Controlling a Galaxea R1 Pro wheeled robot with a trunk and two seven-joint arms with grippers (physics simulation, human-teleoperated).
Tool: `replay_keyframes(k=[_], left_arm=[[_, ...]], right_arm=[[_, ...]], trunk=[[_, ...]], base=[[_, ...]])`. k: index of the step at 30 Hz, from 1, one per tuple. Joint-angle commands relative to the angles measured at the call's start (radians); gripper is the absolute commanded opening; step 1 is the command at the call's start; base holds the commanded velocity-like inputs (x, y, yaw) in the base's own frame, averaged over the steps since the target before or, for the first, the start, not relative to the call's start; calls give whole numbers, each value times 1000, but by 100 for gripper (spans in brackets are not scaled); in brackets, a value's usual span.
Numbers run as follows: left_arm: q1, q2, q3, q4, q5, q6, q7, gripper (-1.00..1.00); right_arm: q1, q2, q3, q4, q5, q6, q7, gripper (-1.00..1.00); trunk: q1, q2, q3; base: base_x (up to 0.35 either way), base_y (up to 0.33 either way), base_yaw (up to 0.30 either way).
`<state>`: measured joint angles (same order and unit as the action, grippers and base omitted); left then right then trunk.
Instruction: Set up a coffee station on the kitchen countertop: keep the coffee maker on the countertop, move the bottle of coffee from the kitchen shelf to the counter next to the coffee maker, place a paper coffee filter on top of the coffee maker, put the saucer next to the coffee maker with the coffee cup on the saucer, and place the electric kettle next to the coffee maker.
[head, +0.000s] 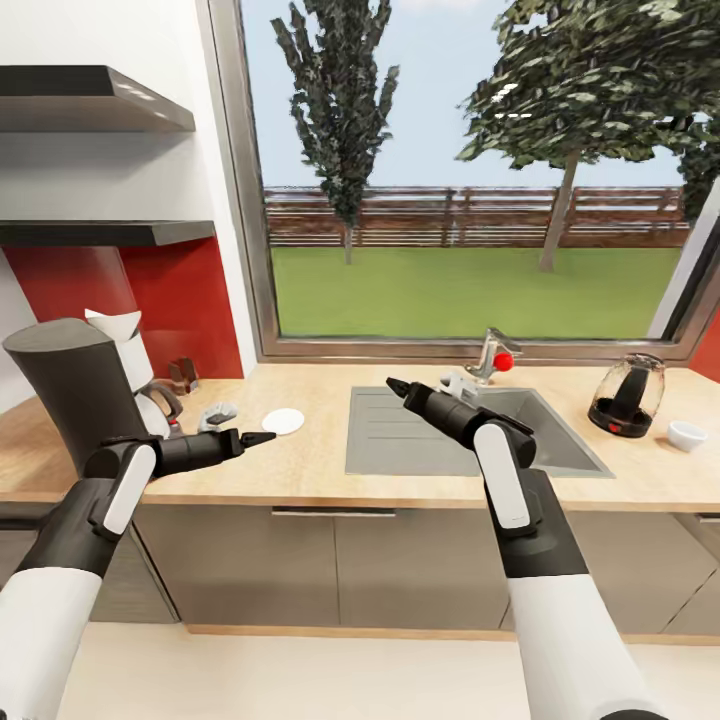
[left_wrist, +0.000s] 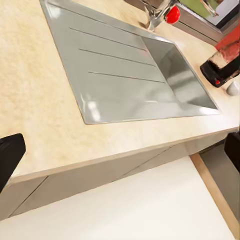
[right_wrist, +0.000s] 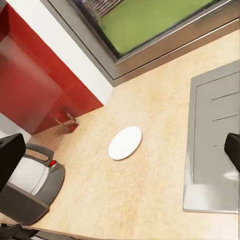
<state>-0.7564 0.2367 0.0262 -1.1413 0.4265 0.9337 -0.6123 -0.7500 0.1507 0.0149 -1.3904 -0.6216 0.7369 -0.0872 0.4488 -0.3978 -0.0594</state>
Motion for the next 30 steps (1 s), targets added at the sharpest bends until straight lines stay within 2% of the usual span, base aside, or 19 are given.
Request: replay_keyframes(k=[1, 4, 5, 12, 15, 16, 17, 19, 24, 30], left_arm=[[-1, -1, 2, 17, 0, -7, -4, 100], [-1, -2, 6, 35, 0, -13, -4, 100], [-1, -2, 26, 56, 0, -15, 2, 100], [-1, -4, 47, 87, 1, -16, 45, 100], [-1, -9, 49, 113, 3, -18, 56, 100], [-1, -12, 49, 122, 3, -19, 57, 100], [-1, -18, 50, 146, 3, -22, 58, 100], [0, -20, 60, 164, 3, -22, 58, 100], [0, -19, 100, 208, 2, -24, 58, 100], [2, -18, 112, 251, 2, -25, 57, 100]], right_arm=[[0, -8, 0, 0, -10, 7, -9, 100], [0, -22, 0, 1, -10, 9, -9, 100], [0, -29, 0, 21, -12, 10, -9, 100], [0, -32, 2, 67, -15, 12, -7, 100], [0, -31, 3, 90, -16, 42, 1, 100], [0, -31, 4, 104, -16, 58, 19, 100], [0, -31, 4, 147, -16, 101, 131, 100], [0, -31, 4, 162, -14, 115, 188, 100], [0, -36, 5, 189, -10, 121, 214, 100], [0, -37, 5, 237, -9, 123, 216, 100]], trunk=[[1, -2, -2], [1, -2, -2], [1, -2, -2], [1, -2, -2], [1, -2, -2], [1, -2, -2], [1, -2, -2], [1, -2, -2], [1, -2, -2], [1, -2, -2]], base=[[321, 0, 0], [330, 0, 0], [335, 0, 0], [336, 0, 0], [334, 0, 0], [304, 0, 0], [96, 0, 0], [40, 0, 0], [10, 0, 0], [1, 0, 85]])
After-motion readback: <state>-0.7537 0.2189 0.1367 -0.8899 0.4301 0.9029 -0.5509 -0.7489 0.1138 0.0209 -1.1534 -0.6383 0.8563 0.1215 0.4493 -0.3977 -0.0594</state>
